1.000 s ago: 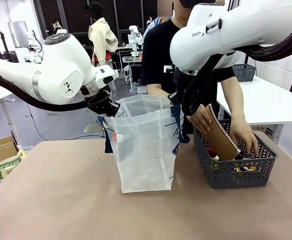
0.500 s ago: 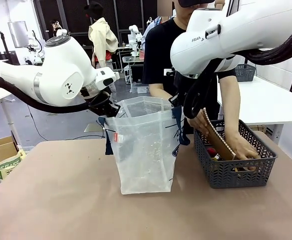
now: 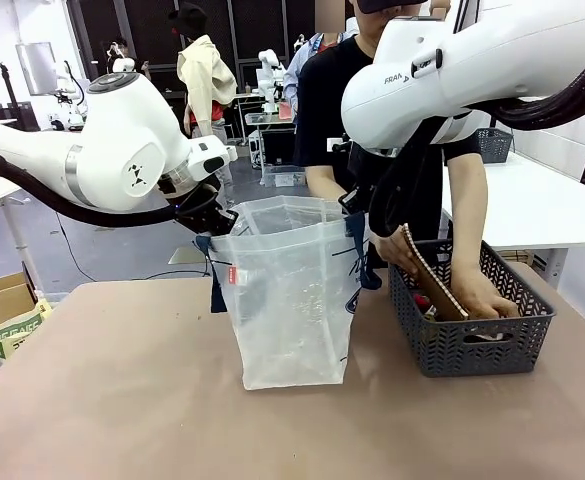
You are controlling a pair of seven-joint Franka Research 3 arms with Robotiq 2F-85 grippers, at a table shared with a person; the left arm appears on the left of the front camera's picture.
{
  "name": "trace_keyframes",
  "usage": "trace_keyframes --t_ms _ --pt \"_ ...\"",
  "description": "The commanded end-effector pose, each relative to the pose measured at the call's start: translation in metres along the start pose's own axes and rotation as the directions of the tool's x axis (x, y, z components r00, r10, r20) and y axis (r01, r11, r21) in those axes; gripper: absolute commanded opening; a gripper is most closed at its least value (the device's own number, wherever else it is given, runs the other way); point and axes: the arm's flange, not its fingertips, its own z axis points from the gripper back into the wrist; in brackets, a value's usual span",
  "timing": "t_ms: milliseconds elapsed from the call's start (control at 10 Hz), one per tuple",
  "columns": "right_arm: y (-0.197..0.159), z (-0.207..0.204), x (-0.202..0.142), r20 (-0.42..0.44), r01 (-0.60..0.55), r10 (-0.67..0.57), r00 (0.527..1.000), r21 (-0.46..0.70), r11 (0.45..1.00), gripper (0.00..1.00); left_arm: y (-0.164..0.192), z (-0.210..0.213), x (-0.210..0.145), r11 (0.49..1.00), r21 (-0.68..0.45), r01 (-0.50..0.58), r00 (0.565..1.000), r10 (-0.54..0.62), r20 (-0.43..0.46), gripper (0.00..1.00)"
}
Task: Transfer purchased items from the store into the shopping bag.
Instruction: Move the Reusable shopping bag to the right side of the table.
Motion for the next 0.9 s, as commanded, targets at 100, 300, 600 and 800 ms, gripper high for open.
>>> trace_keyframes --t_ms 100,300,600,800 --pt "-0.0062 -0.0066 -0.0019 -0.017 -0.035 0.034 0.999 -0.043 0.998 0.0 0.012 0.0047 -0.0031 0.999 -0.009 0.032 0.999 -0.033 -0.033 0.0" --pt "-0.004 -0.0081 -0.0015 -0.018 -0.039 0.038 0.999 -0.038 0.999 0.0 0.0098 0.0052 -0.0012 0.999 -0.026 0.019 0.999 -0.02 -0.031 0.0" --pt "-0.0006 -0.0014 -0.0001 -0.005 -0.015 0.015 1.0 -0.017 1.0 0.0 0.0027 0.0002 -0.001 1.0 0.0 0.008 1.0 -0.008 -0.021 0.0" --pt "-0.0006 -0.0014 -0.0001 -0.005 -0.015 0.015 1.0 -0.017 1.0 0.0 0.0027 0.0002 -0.001 1.0 0.0 0.008 1.0 -0.008 -0.021 0.0"
